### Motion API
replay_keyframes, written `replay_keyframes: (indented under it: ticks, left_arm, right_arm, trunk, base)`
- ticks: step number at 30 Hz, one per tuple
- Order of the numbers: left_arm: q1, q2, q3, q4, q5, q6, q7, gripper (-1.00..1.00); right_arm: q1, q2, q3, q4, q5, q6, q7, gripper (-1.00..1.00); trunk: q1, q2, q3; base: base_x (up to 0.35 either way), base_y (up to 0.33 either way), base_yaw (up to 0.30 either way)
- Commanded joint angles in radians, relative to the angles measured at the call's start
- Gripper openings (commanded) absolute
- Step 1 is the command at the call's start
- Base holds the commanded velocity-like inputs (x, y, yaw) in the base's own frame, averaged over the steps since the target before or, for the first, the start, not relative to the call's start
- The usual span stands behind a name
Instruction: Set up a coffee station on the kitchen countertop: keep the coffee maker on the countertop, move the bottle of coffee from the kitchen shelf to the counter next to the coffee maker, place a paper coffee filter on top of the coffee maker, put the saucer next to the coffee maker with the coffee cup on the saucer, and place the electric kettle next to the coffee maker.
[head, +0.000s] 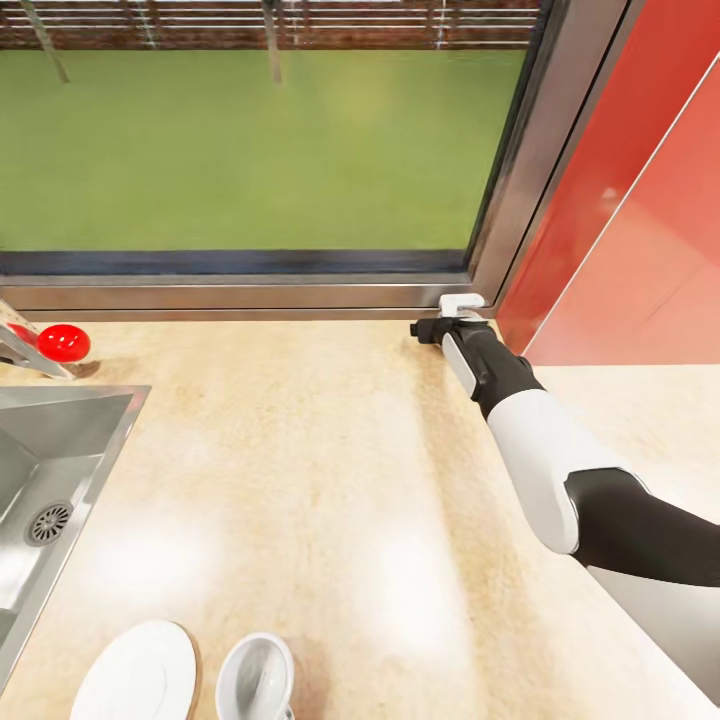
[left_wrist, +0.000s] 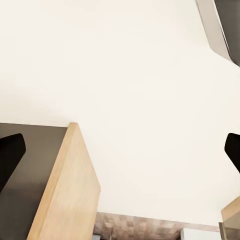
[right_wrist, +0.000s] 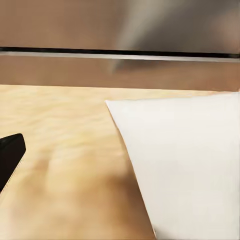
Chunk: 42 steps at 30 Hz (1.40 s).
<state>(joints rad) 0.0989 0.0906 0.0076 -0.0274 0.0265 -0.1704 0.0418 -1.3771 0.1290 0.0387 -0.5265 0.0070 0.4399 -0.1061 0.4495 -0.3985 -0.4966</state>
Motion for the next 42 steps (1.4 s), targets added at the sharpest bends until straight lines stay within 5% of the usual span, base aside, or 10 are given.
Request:
replay_keyframes:
  ticks: [1, 21, 22, 42]
  left_arm:
    - [0.001, 0.000, 0.000, -0.002, 0.003, -0.001, 0.001, 1.00]
    - [0.001, 0.000, 0.001, -0.002, 0.003, -0.001, 0.001, 1.00]
    - [0.001, 0.000, 0.001, -0.002, 0.003, -0.001, 0.001, 1.00]
    - [0.001, 0.000, 0.000, -0.002, 0.003, -0.001, 0.001, 1.00]
  right_arm:
    - [0.000, 0.000, 0.004, -0.002, 0.001, 0.006, -0.005, 1.00]
    - [0.000, -0.009, 0.003, 0.002, 0.005, 0.006, -0.007, 1.00]
    - [0.000, -0.009, 0.003, 0.002, 0.005, 0.006, -0.007, -1.00]
    - [0.003, -0.009, 0.004, 0.074, 0.002, 0.005, -0.006, -1.00]
  trunk:
    - [0.001, -0.002, -0.001]
    - [0.001, -0.002, -0.001]
    - [0.001, -0.002, -0.001]
    - [0.001, -0.002, -0.001]
  base:
    - [0.000, 0.000, 0.000]
    - [0.000, 0.000, 0.000]
    - [0.000, 0.000, 0.000]
    - [0.000, 0.000, 0.000]
